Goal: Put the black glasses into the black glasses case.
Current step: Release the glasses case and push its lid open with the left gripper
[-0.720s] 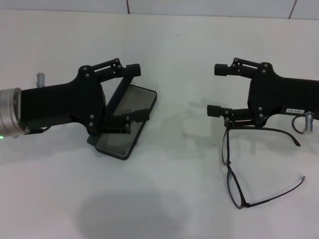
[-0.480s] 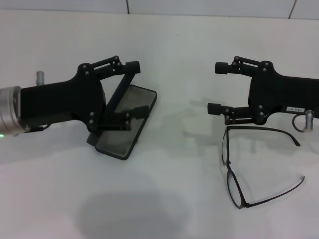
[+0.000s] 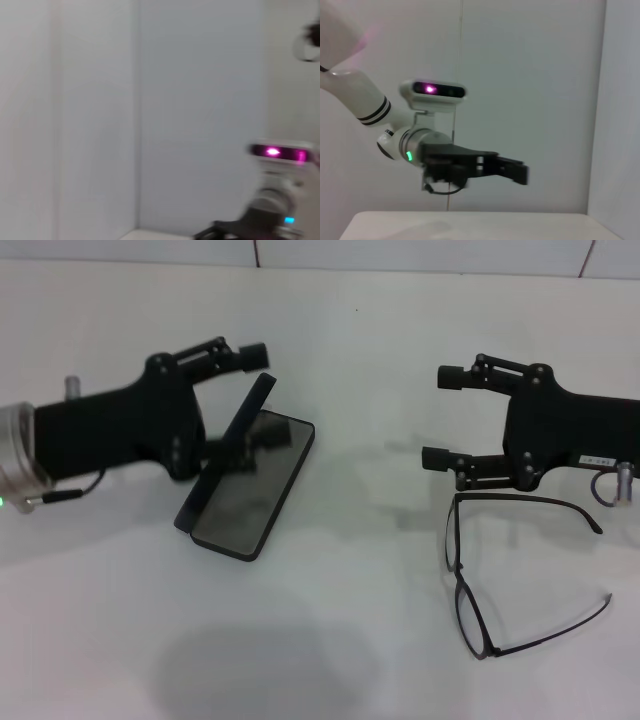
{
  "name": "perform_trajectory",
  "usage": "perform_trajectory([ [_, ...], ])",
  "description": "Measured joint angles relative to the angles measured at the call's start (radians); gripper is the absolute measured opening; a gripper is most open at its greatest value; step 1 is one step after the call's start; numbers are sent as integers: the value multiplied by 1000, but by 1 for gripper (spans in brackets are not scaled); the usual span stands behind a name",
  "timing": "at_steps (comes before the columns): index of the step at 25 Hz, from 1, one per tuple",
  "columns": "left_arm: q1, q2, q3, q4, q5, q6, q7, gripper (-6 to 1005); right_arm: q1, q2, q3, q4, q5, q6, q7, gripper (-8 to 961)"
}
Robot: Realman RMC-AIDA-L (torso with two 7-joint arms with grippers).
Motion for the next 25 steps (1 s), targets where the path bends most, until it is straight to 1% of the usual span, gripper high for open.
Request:
perform_trajectory([
  [5, -39, -13, 13, -102, -27, -107, -252, 873, -17, -3, 11, -4, 1, 0, 0, 868],
  [6, -61, -24, 41, -158, -23, -143, -357, 873, -20, -4, 12, -5, 1, 0, 0, 868],
  [8, -71, -30, 53, -191, -18, -154, -399, 873, -24, -5, 13, -9, 0, 0, 0, 868],
  [11, -95, -57, 60, -301, 11, -162, -492, 872, -26, -9, 13, -10, 0, -1, -1, 869],
  [13, -102, -77, 60, -370, 24, -163, -521, 872, -28, -11, 13, -10, 0, -1, -1, 869],
  [16, -103, -105, 60, -437, 29, -165, -530, 872, -29, -12, 12, -11, 0, 0, -1, 869],
  [18, -103, -117, 60, -451, 38, -172, -526, 872, -29, -13, 12, -12, 0, 0, -1, 868],
  [20, -104, -122, 60, -448, 54, -186, -523, 873, -29, -14, 12, -12, 0, 1, -1, 868],
  [25, -116, -123, 60, -400, 112, -222, -521, 873, -29, -14, 11, -12, 0, 1, -20, 868],
])
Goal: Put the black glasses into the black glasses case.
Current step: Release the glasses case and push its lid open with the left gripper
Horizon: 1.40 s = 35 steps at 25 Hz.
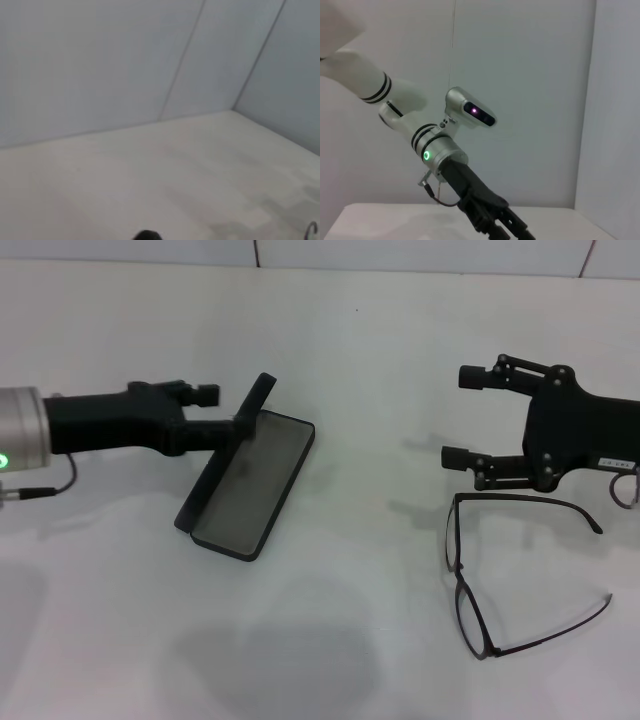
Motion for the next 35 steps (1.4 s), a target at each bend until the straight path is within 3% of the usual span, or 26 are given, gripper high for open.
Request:
perform_trajectory([
  [19, -56, -2, 0, 106, 139, -199, -22, 864, -5, 9, -2, 1, -12, -1, -31, 869],
  [27, -63, 0, 0, 116, 141, -211, -26, 856, -8, 10, -1, 0, -14, -1, -31, 869],
  [31, -63, 3, 0, 113, 139, -211, -37, 655, -12, 10, -1, 0, -14, -5, -31, 869],
  [35, -63, 4, 0, 113, 132, -211, -27, 536, -19, 9, -1, -8, -14, -9, -31, 869],
])
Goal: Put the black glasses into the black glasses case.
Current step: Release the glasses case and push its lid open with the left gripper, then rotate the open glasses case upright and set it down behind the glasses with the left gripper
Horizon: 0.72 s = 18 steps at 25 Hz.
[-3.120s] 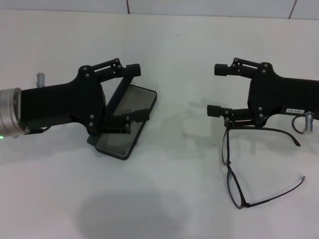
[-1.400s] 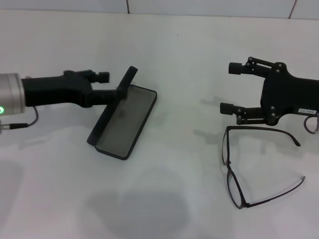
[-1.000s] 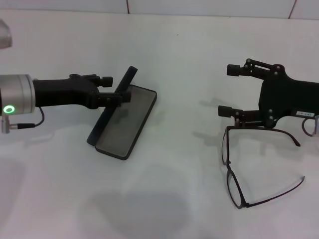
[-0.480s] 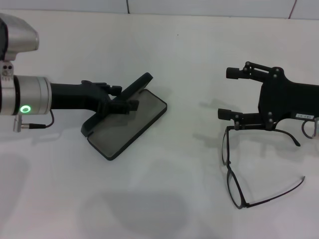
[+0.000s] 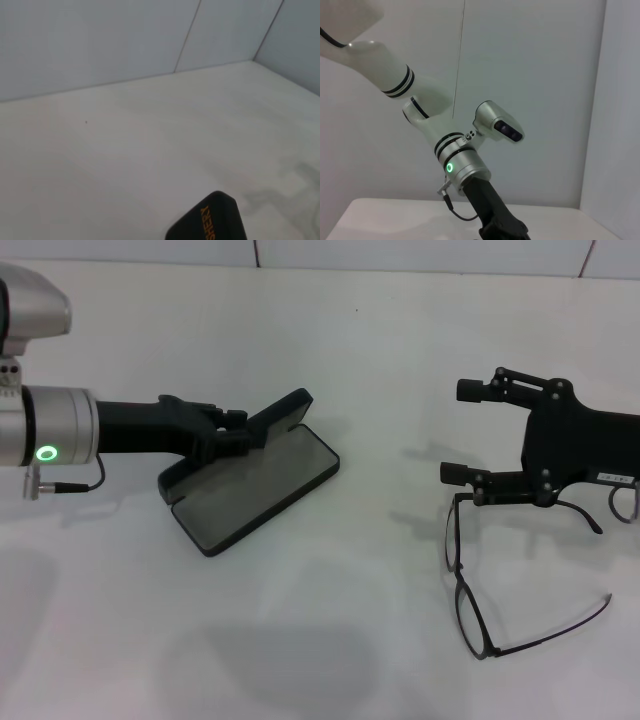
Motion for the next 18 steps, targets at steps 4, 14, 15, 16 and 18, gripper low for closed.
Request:
perform_trajectory([
  [4, 2, 1, 0, -2, -46, 0, 11, 422, -10, 1, 0, -13, 0, -2, 0, 869],
  [14, -24, 15, 0, 1, -65, -1, 27, 251, -32, 4, -4, -20, 0, -22, -1, 868],
  [15, -27, 15, 0, 1, -63, -1, 31, 239, -34, 4, -3, -20, 0, -23, -1, 868],
  [16, -29, 16, 1, 1, -63, -2, 34, 227, -35, 4, -3, -21, 0, -24, -1, 868],
  [18, -34, 16, 1, 1, -62, -2, 47, 215, -38, 5, -2, -21, 0, -27, -1, 868],
])
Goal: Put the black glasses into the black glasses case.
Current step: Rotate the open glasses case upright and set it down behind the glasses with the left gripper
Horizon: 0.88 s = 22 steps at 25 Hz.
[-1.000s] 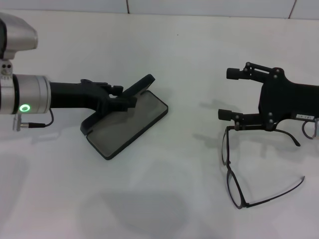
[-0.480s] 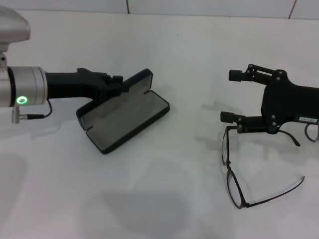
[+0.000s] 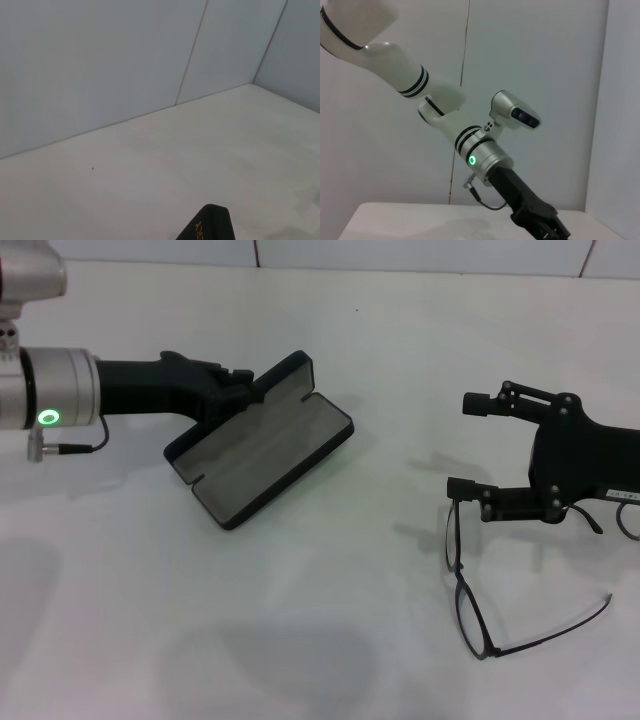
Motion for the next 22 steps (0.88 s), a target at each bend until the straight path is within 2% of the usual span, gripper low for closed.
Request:
perform_trajectory([
  [8, -76, 2, 0, 7, 20, -30, 57, 213, -4, 14, -5, -16, -71, -13, -8, 869],
  [11, -124, 2, 0, 40, 59, -64, 84, 212, -7, 30, -5, -24, -147, -28, -21, 869],
  [13, -167, 2, 0, 69, 100, -96, 89, 211, -7, 30, -5, -24, -147, -28, -21, 869],
  [15, -211, -6, 0, 92, 135, -137, 98, 210, -24, 49, -6, -25, -173, -25, -46, 868],
  [18, -268, -20, 0, 133, 178, -184, 125, 211, -42, 57, -4, -25, -180, -25, -63, 868],
  [22, -320, -19, 0, 199, 232, -208, 147, 210, -64, 61, 0, -26, -180, -28, -79, 868],
])
